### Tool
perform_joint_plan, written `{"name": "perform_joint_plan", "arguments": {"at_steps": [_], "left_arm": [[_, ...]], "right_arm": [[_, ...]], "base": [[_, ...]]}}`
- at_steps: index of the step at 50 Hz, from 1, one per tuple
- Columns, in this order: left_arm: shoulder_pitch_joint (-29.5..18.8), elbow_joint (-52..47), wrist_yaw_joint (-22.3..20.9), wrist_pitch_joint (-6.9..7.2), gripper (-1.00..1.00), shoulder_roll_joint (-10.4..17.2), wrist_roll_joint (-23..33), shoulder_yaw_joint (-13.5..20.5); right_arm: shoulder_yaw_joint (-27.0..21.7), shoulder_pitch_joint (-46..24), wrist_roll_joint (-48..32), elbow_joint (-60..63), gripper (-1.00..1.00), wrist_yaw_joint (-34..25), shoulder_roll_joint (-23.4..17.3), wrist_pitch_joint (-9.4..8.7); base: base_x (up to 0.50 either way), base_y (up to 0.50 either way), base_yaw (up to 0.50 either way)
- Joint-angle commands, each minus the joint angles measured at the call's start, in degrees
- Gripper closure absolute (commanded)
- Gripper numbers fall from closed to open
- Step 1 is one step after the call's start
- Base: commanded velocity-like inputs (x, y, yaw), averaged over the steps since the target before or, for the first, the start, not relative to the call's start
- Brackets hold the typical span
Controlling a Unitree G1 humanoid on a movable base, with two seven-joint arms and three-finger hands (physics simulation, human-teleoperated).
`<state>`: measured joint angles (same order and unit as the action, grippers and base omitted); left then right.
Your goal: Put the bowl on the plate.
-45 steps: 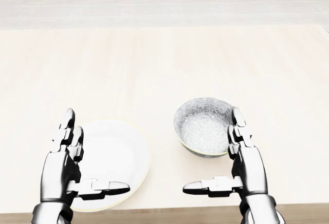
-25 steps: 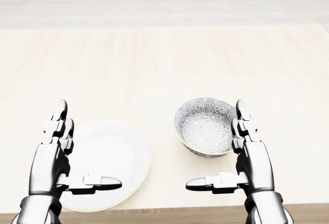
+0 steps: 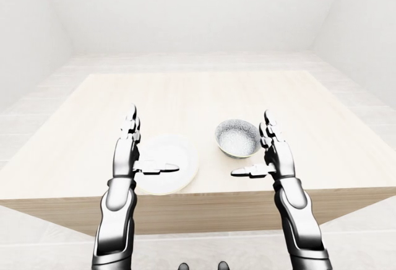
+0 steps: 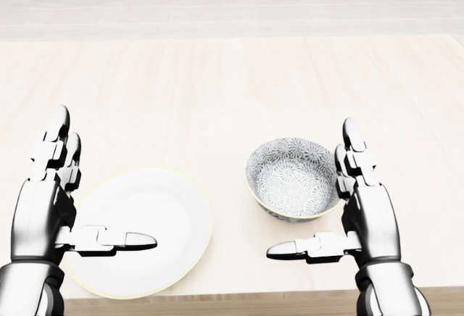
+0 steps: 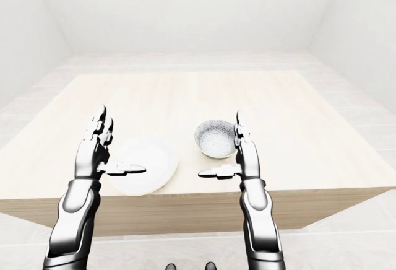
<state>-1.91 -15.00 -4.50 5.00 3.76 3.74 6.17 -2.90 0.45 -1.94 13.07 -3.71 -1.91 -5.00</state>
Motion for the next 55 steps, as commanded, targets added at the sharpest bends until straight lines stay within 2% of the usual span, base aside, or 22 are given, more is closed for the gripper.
{"name": "perform_joint_plan", "arguments": {"at_steps": [1,31,55], "left_arm": [[-0.6,-1.17,-0.44,0.0,-1.0,0.34,0.6,0.66],[0.63,-1.09,-1.12,0.0,-1.0,0.53,1.19,1.87],[0.51,-1.13,-1.21,0.0,-1.0,0.76,1.79,2.26]], "right_arm": [[-0.23,0.06,-0.48,1.44,-1.0,-0.43,-0.03,0.0],[-0.2,-0.51,-1.52,1.87,-1.0,-0.72,-0.04,0.0],[-0.05,0.0,-2.24,1.55,-1.0,-1.03,-0.07,0.0]], "base": [[0.0,0.0,0.0],[0.26,0.04,0.0],[0.04,0.17,0.0]]}}
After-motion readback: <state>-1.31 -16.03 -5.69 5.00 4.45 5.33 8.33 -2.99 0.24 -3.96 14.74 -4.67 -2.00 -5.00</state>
